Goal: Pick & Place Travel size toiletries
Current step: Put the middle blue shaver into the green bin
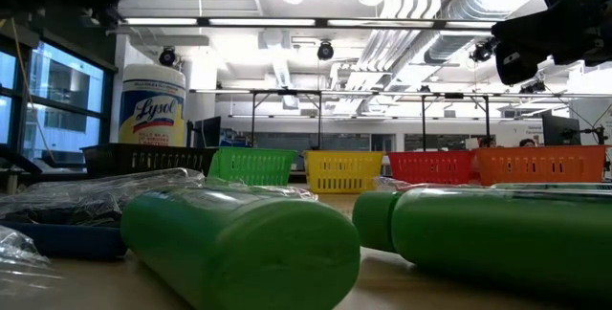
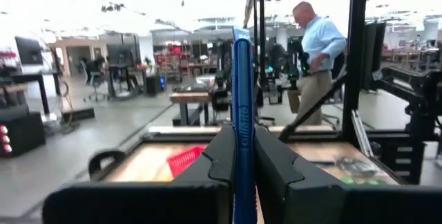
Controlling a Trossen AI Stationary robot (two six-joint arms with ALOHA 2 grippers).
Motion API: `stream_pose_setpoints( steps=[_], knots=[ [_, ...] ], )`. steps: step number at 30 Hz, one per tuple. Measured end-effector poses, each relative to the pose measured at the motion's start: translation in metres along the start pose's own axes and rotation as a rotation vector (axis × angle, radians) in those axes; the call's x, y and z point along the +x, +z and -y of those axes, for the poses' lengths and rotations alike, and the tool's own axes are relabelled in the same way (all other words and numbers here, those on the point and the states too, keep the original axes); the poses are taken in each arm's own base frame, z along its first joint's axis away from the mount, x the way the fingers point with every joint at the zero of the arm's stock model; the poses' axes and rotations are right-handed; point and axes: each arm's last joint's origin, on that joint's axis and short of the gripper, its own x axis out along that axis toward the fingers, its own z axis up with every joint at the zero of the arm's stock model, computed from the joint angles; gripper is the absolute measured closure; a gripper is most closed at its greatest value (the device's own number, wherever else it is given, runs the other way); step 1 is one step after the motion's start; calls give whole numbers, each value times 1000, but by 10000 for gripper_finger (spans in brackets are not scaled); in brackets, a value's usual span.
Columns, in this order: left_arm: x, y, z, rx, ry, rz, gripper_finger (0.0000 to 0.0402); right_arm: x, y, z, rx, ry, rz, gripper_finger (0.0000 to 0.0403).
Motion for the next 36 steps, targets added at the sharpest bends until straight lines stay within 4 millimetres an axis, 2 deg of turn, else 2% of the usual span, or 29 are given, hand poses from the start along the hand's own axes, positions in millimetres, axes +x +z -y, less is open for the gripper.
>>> stream_pose_setpoints(
  steps=[3, 7, 17, 21, 25, 30, 36],
  knots=[
    [6, 18, -1, 39, 17, -54, 380, 0, 0, 1, 1, -22, 6, 398],
    [25, 44, 0, 105, 60, -155, 380, 0, 1, 1, 3, -44, 11, 400],
    [104, 76, 14, 382, 91, -540, 380, 0, 0, 1, 3, -46, 3, 400],
    [135, 75, 23, 497, 40, -678, 380, 0, -1, 1, 4, -47, -5, 398],
    [161, 65, 21, 608, 15, -817, 380, 0, -1, 1, 4, -45, -9, 400],
    [186, 42, 0, 617, 20, -974, 380, 0, -1, 1, 4, -45, -13, 399],
    [198, 11, -30, 559, -89, -1102, 380, 0, -2, 1, 4, -46, -21, 400]
  ],
)
